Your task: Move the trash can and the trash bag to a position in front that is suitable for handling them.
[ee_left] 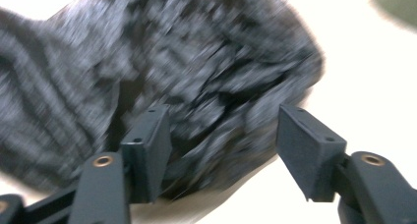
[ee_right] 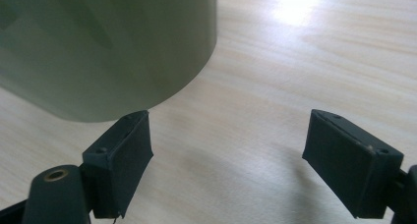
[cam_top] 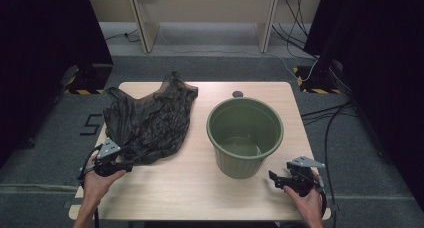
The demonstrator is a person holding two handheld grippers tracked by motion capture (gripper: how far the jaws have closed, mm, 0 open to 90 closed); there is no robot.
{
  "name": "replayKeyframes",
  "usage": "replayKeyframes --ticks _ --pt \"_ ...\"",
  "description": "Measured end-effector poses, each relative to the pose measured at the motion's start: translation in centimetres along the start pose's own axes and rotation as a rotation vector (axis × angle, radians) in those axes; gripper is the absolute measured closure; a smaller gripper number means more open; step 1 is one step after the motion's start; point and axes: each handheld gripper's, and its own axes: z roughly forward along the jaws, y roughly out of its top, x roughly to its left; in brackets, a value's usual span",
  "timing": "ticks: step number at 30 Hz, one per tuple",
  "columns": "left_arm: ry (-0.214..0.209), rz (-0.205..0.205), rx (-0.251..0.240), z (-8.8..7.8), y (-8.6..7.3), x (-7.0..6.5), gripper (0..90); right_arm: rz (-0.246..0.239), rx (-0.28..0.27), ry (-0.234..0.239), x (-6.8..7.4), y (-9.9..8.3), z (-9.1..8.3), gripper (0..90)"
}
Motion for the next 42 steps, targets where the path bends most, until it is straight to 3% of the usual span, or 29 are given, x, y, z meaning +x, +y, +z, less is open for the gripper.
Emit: replayKeyframes --ticks 4,6,8,10,14,19,21,24,26,28,30,33,34,42 --pt "-0.055 0.028 -0.01 2.4 1.2 -1.9 30.9 0.004 -0.01 -0.008 -0.3 0.2 -0.2 18.2" --pt "-0.067 0.03 0.019 4.3 1.5 -2.4 31.1 0.007 -0.012 -0.007 -0.4 0.2 -0.3 18.2" --pt "-0.056 0.047 0.048 5.6 1.7 -2.6 35.2 0.008 -0.014 -0.006 -0.4 0.1 -0.4 18.2" --pt "-0.036 0.073 0.083 6.5 1.5 -2.5 49.2 0.008 -0.014 -0.005 -0.5 0.1 -0.4 18.2" --pt "-0.023 0.088 0.126 6.3 0.9 -2.1 70.5 0.007 -0.014 -0.007 -0.8 0.0 -0.6 18.2" --pt "0.014 0.082 0.146 4.5 -0.3 -1.1 74.2 0.011 -0.017 -0.011 -0.9 0.0 -0.6 18.2" --pt "0.012 0.064 0.135 3.9 -0.4 -1.0 65.9 0.012 -0.017 -0.011 -0.8 0.0 -0.7 18.2" --pt "0.006 0.015 0.081 3.5 0.1 -1.5 43.3 0.016 -0.022 -0.015 -0.9 0.2 -0.7 18.2" --pt "-0.003 0.005 0.027 3.3 0.8 -2.1 32.0 0.014 -0.028 -0.019 -1.0 0.4 -0.8 18.2" --pt "-0.025 -0.003 -0.007 3.4 1.7 -3.0 30.2 0.017 -0.034 -0.023 -1.1 0.6 -0.8 18.2" --pt "-0.041 -0.013 -0.025 3.9 2.7 -4.1 17.8 0.021 -0.044 -0.042 -1.1 1.0 -0.9 19.6" --pt "-0.136 -0.017 -0.037 5.0 3.9 -5.8 23.0 0.016 -0.053 -0.066 -1.1 1.8 -0.8 20.1" --pt "-0.153 -0.025 -0.037 5.6 4.3 -6.4 20.5 0.028 -0.075 -0.069 -1.2 2.4 -0.6 20.5" --pt "-0.143 -0.051 -0.036 9.5 7.3 -9.2 17.4 0.039 -0.104 -0.059 -0.9 4.7 0.2 21.0"
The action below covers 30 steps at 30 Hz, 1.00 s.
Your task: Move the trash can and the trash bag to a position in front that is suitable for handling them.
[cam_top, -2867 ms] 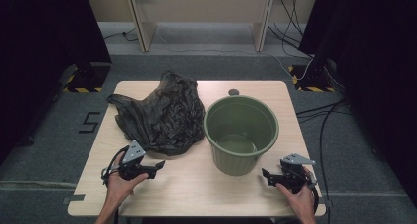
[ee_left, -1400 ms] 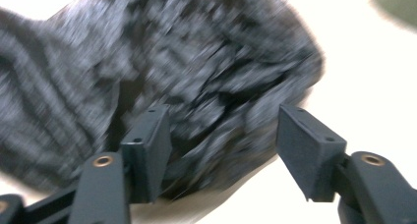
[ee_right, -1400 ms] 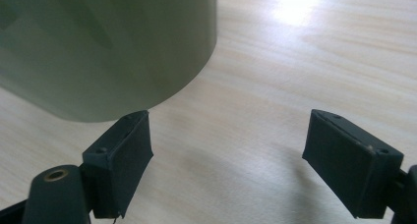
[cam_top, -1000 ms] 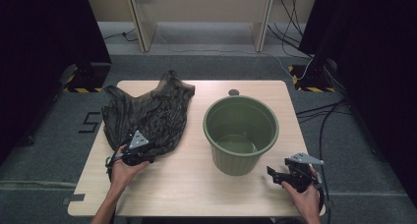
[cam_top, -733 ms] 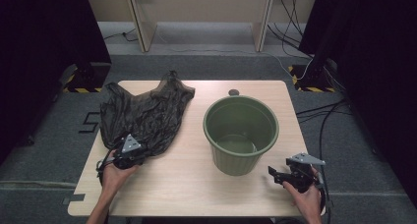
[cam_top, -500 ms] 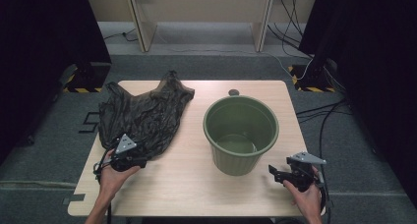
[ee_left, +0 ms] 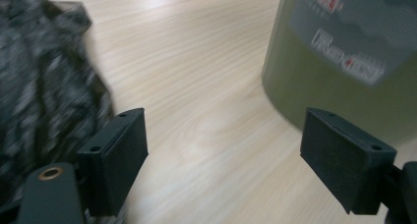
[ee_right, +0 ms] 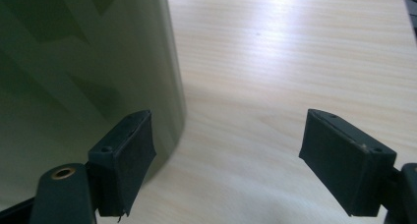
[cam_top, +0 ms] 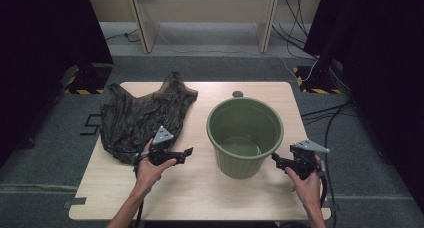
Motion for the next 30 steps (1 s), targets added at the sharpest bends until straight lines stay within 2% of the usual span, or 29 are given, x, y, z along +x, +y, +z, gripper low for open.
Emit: replayKeyframes --ticks 2,5,8,11,14,18,19,21,26,30 --pt "-0.008 -0.019 -0.009 0.5 0.2 -0.5 17.5 -0.013 0.003 -0.006 0.6 0.3 0.2 24.0" --pt "-0.009 0.003 0.01 0.9 0.2 -1.0 17.5 -0.016 0.001 -0.029 1.3 0.6 0.6 24.2" --pt "0.017 0.012 0.008 0.7 0.3 -1.0 17.4 -0.008 0.002 -0.031 2.0 0.9 1.1 24.2" --pt "0.017 0.013 0.01 0.5 0.2 -0.9 17.5 -0.012 -0.006 -0.024 2.7 1.1 1.8 24.2" --pt "0.023 -0.001 0.005 0.4 0.2 -0.5 17.4 -0.022 -0.01 -0.016 3.6 1.3 2.5 24.2" --pt "0.043 0.0 0.005 0.4 -0.1 -0.2 17.4 -0.062 -0.006 -0.017 4.9 1.7 3.4 24.5" --pt "0.05 0.003 0.007 0.4 -0.1 -0.1 17.8 -0.075 -0.008 -0.027 5.2 1.8 3.6 25.5" --pt "0.049 -0.018 0.001 0.5 -0.2 0.2 17.7 -0.1 -0.009 -0.052 5.7 1.9 4.0 25.6" --pt "0.058 -0.026 0.004 0.4 -0.2 1.0 17.7 -0.091 -0.006 -0.031 5.8 2.0 4.8 25.7" --pt "0.075 -0.05 -0.01 0.4 -0.3 1.5 18.1 -0.1 -0.013 -0.026 6.2 2.3 5.4 26.4"
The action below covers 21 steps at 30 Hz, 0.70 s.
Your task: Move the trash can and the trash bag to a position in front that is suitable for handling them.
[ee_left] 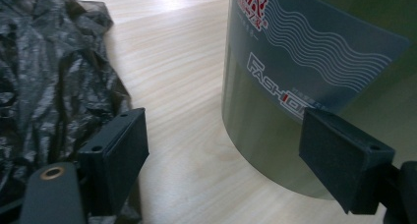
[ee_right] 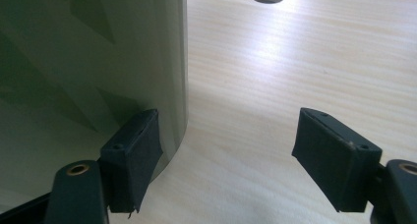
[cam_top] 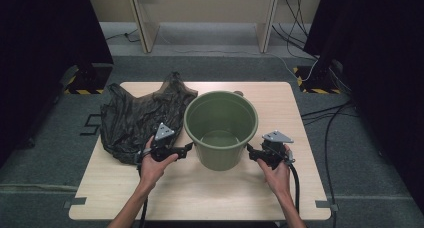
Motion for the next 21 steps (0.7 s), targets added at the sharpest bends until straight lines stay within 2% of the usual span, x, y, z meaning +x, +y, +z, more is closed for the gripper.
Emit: replayKeyframes --ticks 6,11,14,16,21 --pt "0.025 -0.035 -0.01 -0.2 -0.1 1.0 19.2 -0.019 -0.006 0.005 0.6 0.7 1.1 27.2" --pt "0.066 -0.011 0.002 -0.5 0.3 1.7 19.4 -0.036 -0.011 -0.002 1.3 1.3 2.0 27.2" --pt "0.061 -0.032 -0.001 -0.7 0.2 2.2 19.4 -0.004 -0.019 0.022 1.6 1.4 2.6 27.2" --pt "0.053 -0.037 0.0 -0.7 0.2 2.4 19.4 -0.001 -0.019 0.021 1.6 1.4 2.7 27.1" --pt "0.047 -0.019 0.012 -0.9 0.2 2.3 17.5 -0.001 -0.021 0.034 1.4 1.4 2.4 21.8"
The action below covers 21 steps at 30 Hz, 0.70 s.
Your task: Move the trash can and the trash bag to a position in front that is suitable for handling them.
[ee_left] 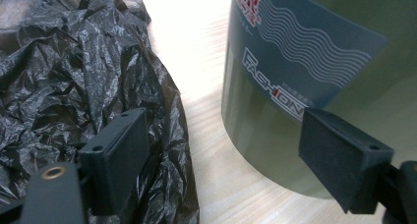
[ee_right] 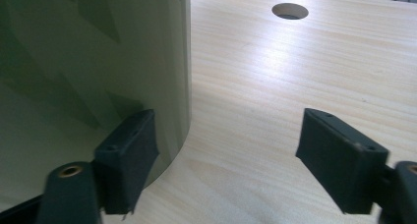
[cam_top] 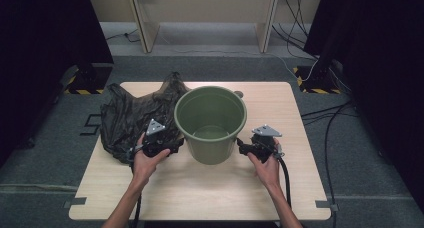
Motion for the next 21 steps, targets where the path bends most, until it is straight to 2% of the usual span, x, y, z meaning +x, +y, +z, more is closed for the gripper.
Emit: replayKeyframes --ticks 5,7,9,12,14,16,21 --pt "0.031 0.017 0.009 -0.5 -0.2 0.5 17.5 -0.028 0.011 0.001 -0.5 -0.2 -1.2 17.8" --pt "0.032 0.034 0.017 -1.0 -0.3 0.7 17.2 -0.047 0.011 0.024 -0.5 -0.6 -1.7 17.8" --pt "0.035 0.058 0.03 -1.7 -0.6 0.9 17.3 -0.059 0.03 0.049 -0.7 -1.1 -2.1 17.8" --pt "0.019 0.084 0.049 -3.3 -1.1 1.8 18.1 -0.071 0.053 0.055 -1.3 -2.1 -3.1 17.8" --pt "0.046 0.098 0.05 -4.5 -1.7 2.5 17.8 -0.065 0.063 0.058 -1.9 -2.7 -3.7 17.8" --pt "0.071 0.088 0.056 -5.5 -2.6 3.4 17.2 -0.071 0.076 0.041 -2.4 -3.3 -4.2 17.8" --pt "0.105 0.022 0.064 -6.8 -5.2 5.0 16.4 -0.054 0.108 0.021 -3.6 -4.9 -5.2 17.9"
